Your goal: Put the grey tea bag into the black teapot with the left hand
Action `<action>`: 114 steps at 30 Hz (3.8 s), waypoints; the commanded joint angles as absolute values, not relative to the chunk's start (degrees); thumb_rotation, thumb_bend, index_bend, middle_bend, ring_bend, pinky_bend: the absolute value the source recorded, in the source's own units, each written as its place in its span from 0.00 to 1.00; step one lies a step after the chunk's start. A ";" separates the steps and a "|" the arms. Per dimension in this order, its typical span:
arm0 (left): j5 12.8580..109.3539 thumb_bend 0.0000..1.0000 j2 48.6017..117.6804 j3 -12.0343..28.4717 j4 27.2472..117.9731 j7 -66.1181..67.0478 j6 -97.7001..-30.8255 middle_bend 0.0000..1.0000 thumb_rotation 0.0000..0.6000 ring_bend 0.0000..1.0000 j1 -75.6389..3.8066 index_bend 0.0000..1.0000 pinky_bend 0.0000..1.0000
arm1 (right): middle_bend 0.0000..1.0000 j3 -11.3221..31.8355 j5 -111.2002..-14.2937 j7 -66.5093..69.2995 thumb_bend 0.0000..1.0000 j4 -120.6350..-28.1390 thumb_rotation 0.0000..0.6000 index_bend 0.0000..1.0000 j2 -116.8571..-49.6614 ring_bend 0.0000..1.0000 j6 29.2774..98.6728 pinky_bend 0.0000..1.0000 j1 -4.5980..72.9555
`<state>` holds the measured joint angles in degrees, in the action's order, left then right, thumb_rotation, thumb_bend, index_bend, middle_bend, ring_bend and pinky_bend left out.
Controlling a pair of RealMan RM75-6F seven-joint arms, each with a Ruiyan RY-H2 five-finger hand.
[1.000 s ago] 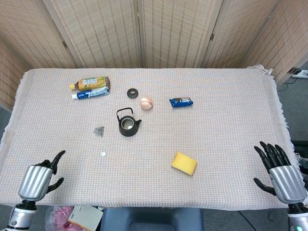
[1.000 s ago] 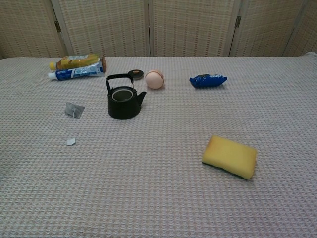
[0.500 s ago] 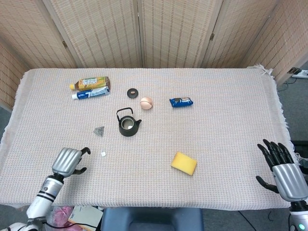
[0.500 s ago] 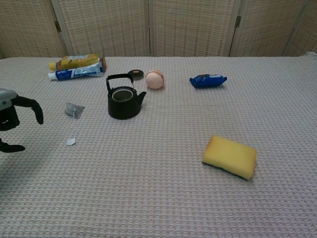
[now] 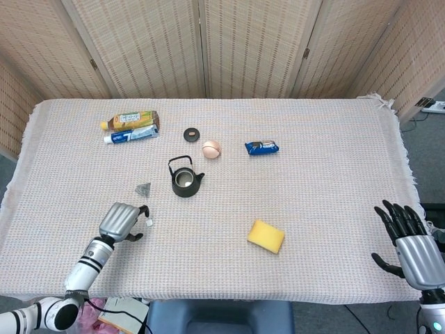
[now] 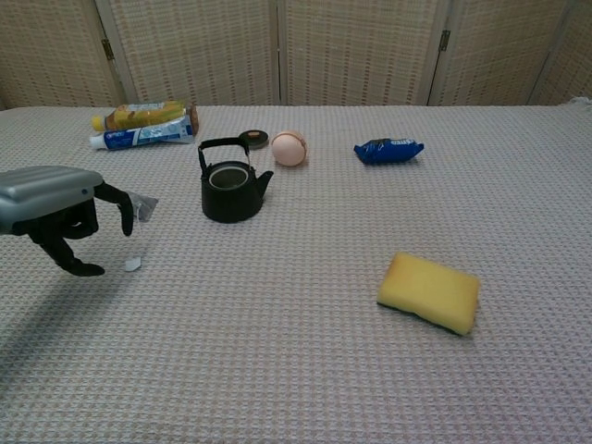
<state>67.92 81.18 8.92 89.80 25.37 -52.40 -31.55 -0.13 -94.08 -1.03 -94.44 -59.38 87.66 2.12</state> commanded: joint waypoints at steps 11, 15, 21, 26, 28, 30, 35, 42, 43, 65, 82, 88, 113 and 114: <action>68.43 0.33 84.99 7.89 80.15 17.96 -47.53 1.00 1.00 1.00 -35.79 0.47 1.00 | 0.00 0.23 -93.20 -1.04 0.12 -94.21 1.00 0.00 -59.49 0.00 87.14 0.00 2.42; 68.33 0.33 85.40 7.40 78.70 16.40 -46.32 1.00 1.00 0.99 -36.59 0.46 1.00 | 0.00 0.45 -92.50 -1.21 0.12 -94.14 1.00 0.00 -59.59 0.00 86.67 0.00 2.59; 68.03 0.33 85.81 6.80 77.97 15.65 -45.53 1.00 1.00 0.99 -37.49 0.45 1.00 | 0.00 0.41 -92.31 -1.22 0.12 -94.21 1.00 0.00 -59.58 0.00 86.49 0.00 2.63; 67.81 0.33 86.10 6.42 77.03 15.04 -45.37 1.00 1.00 0.99 -37.92 0.46 1.00 | 0.00 0.41 -92.41 -1.21 0.12 -94.24 1.00 0.00 -59.57 0.00 86.84 0.00 2.50; 67.80 0.33 86.29 6.28 76.56 14.57 -45.30 1.00 1.00 0.99 -38.06 0.47 1.00 | 0.00 0.40 -92.45 -1.34 0.12 -94.28 1.00 0.00 -59.61 0.00 86.78 0.00 2.54; 67.91 0.33 86.43 6.12 76.06 14.14 -45.25 1.00 1.00 0.99 -38.21 0.48 1.00 | 0.00 0.37 -92.48 -1.42 0.12 -94.30 1.00 0.00 -59.63 0.00 86.68 0.00 2.60; 68.10 0.33 86.58 5.80 75.03 12.86 -45.09 1.00 1.00 0.99 -38.38 0.50 1.00 | 0.00 0.41 -92.35 -1.43 0.12 -94.36 1.00 0.00 -59.60 0.00 86.54 0.00 2.67; 68.34 0.33 87.15 5.27 73.50 11.22 -44.68 1.00 1.00 0.99 -38.59 0.53 1.00 | 0.00 0.43 -92.29 -1.76 0.12 -94.42 1.00 0.00 -59.72 0.00 86.53 0.00 2.70; 68.43 0.33 87.26 5.20 73.23 10.93 -44.60 1.00 1.00 0.99 -38.64 0.54 1.00 | 0.00 0.43 -92.30 -1.83 0.12 -94.44 1.00 0.00 -59.74 0.00 86.54 0.00 2.69; 71.43 0.38 87.96 4.49 70.82 6.20 -45.84 1.00 1.00 0.98 -38.77 0.61 1.00 | 0.00 0.44 -92.31 -2.37 0.12 -94.48 1.00 0.00 -59.90 0.00 86.33 0.00 2.91; 71.75 0.42 85.02 4.60 75.56 8.69 -50.13 1.00 1.00 0.98 -37.43 0.64 1.00 | 0.00 0.12 -93.22 -2.26 0.12 -94.30 1.00 0.00 -59.94 0.00 86.82 0.00 2.83; 72.06 0.46 83.23 4.54 78.69 9.61 -52.45 1.00 1.00 0.98 -36.40 0.67 1.00 | 0.00 -0.17 -93.90 -2.14 0.12 -94.32 1.00 0.00 -59.85 0.00 87.25 0.00 2.66; 72.15 0.53 77.61 6.65 91.10 22.22 -60.26 1.00 1.00 0.98 -35.69 0.71 1.00 | 0.00 -1.06 -96.59 0.55 0.12 -94.22 1.00 0.00 -58.77 0.00 89.71 0.00 1.81; 71.90 0.53 77.40 6.83 91.81 23.16 -60.34 1.00 1.00 0.99 -35.88 0.71 1.00 | 0.00 -1.09 -96.71 0.73 0.12 -94.18 1.00 0.00 -58.71 0.00 89.87 0.00 1.75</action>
<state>72.50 78.23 6.28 90.13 21.27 -59.89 -35.42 -1.07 -96.68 0.71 -94.20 -58.74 89.85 1.78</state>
